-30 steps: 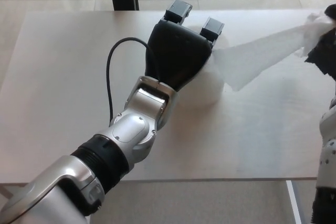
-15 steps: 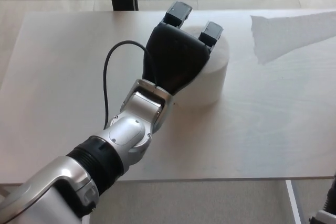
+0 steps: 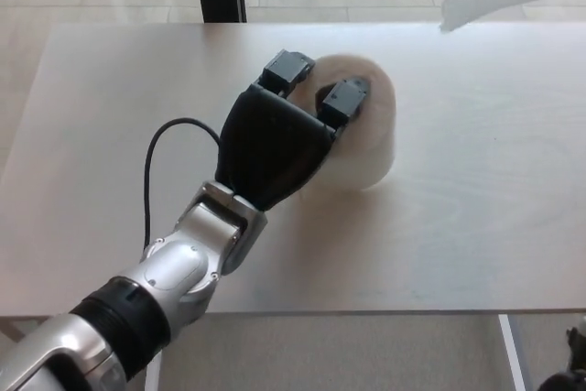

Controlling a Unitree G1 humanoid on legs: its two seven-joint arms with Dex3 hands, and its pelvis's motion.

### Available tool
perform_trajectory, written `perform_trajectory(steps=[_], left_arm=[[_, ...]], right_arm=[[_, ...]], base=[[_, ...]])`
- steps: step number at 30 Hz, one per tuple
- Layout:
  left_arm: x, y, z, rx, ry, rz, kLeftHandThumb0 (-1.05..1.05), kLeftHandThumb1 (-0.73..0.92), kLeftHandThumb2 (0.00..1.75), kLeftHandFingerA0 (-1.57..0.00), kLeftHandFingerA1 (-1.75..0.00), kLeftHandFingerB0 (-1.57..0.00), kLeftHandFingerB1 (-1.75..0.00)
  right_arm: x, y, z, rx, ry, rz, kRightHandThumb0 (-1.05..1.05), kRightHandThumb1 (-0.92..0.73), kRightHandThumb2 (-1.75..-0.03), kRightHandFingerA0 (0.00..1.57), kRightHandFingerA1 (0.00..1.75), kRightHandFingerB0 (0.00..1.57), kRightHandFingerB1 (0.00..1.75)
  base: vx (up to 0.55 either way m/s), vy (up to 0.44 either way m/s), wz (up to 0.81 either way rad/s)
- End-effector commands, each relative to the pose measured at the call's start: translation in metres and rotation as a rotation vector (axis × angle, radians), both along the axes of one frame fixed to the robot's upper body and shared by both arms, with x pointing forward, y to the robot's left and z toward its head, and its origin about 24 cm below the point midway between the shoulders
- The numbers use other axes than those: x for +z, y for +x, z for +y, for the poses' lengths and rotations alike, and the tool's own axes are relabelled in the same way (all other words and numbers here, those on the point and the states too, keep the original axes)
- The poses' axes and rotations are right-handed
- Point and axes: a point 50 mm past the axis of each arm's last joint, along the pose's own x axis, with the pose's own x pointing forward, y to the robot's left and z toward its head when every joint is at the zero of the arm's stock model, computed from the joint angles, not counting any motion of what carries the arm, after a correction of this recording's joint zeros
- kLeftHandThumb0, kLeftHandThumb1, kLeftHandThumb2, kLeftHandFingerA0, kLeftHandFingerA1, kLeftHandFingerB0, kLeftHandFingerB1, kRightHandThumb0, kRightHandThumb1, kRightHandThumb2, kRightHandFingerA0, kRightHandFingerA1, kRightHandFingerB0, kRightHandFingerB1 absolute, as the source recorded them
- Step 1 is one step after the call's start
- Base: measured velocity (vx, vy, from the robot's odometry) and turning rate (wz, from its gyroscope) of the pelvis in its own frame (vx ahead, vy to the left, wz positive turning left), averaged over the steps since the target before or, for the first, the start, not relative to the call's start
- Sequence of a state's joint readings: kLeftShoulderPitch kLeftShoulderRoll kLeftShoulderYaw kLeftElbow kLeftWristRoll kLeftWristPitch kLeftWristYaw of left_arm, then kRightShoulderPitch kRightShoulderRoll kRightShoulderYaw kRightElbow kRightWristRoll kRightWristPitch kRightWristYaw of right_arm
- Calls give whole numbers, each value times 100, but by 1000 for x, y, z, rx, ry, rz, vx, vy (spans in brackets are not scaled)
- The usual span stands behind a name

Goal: A toilet paper roll is kept in the middle of the desk infront of the robot. The robot places its left hand on the top of the toilet paper roll to hold it still and uses its right hand to tear off a piece of toilet paper from it and hands the paper to a person

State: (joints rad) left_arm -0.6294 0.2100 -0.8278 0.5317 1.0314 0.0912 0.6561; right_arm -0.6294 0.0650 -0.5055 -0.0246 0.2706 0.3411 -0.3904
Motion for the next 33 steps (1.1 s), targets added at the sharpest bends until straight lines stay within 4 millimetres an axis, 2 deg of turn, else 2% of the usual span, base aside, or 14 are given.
perform_trajectory(steps=[1, 9, 10, 14, 16, 17, 18, 19, 25, 27, 29, 31, 32, 33], left_arm=[[-2, -40, 17, -218, -26, 175, -37, 59, 68, -50, -67, -57, -52], [32, -54, 15, -311, -108, 72, -36, 58, 68, -57, -78, -64, -56], [40, -56, 15, -318, -103, 60, -37, 58, 70, -56, -82, -63, -57], [46, -61, 21, -334, -106, 61, -37, 56, 72, -58, -84, -65, -61], [44, -61, 23, -334, -114, 63, -37, 54, 71, -57, -86, -66, -62], [43, -60, 23, -332, -118, 80, -36, 52, 71, -57, -86, -67, -63], [43, -60, 23, -333, -118, 83, -36, 52, 71, -57, -86, -67, -63], [42, -60, 22, -334, -117, 82, -37, 53, 71, -58, -85, -68, -62], [39, -59, 17, -335, -117, 80, -38, 54, 73, -58, -84, -69, -62], [39, -58, 16, -341, -122, 77, -38, 54, 74, -58, -84, -70, -62], [40, -58, 17, -341, -122, 76, -38, 54, 75, -58, -84, -70, -62], [38, -58, 17, -347, -134, 90, -38, 53, 74, -56, -85, -68, -63], [38, -59, 17, -350, -137, 92, -38, 53, 76, -57, -85, -69, -63], [37, -60, 17, -351, -138, 100, -38, 53, 75, -56, -85, -68, -62]], right_arm=[[17, -4, -71, -147, -374, 159, -17, -55, -110, 102, 175, 81, 131], [10, -18, -116, -293, -734, 367, -24, -43, -114, 124, 138, 104, 122], [6, -24, -129, -324, -848, 443, -20, -47, -114, 99, 169, 89, 146], [-4, -37, -150, -369, -1058, 564, -23, -51, -106, 96, 170, 86, 153], [-6, -37, -150, -379, -1119, 585, -23, -52, -105, 94, 172, 85, 154], [-10, -38, -152, -355, -1203, 618, -29, -50, -110, 122, 137, 103, 124], [-10, -38, -153, -352, -1215, 622, -29, -50, -110, 122, 137, 103, 124], [-13, -38, -153, -354, -1228, 636, -24, -57, -97, 97, 171, 85, 150], [-34, -33, -140, -269, -1453, 697, -21, -58, -84, 89, 175, 72, 158], [-37, -32, -138, -257, -1498, 699, -16, -57, -83, 107, 169, 69, 141], [-39, -30, -134, -259, -1552, 700, -19, -57, -78, 89, 175, 74, 154], [-45, -29, -131, -251, -1660, 708, -21, -62, -66, 84, 173, 75, 142], [-47, -30, -132, -253, -1698, 708, -29, -48, -93, 115, 130, 87, 105], [-48, -30, -133, -253, -1710, 711, -26, -63, -61, 87, 168, 85, 96]], base=[[0, 0, 0], [0, 0, 0], [0, 0, 0], [0, 0, 0], [0, 0, 0], [0, 0, 0], [0, 0, 0], [0, 0, 0], [0, 0, 0], [0, 0, 0], [0, 0, 0], [0, 0, 0], [0, 0, 0], [0, 0, 0]])
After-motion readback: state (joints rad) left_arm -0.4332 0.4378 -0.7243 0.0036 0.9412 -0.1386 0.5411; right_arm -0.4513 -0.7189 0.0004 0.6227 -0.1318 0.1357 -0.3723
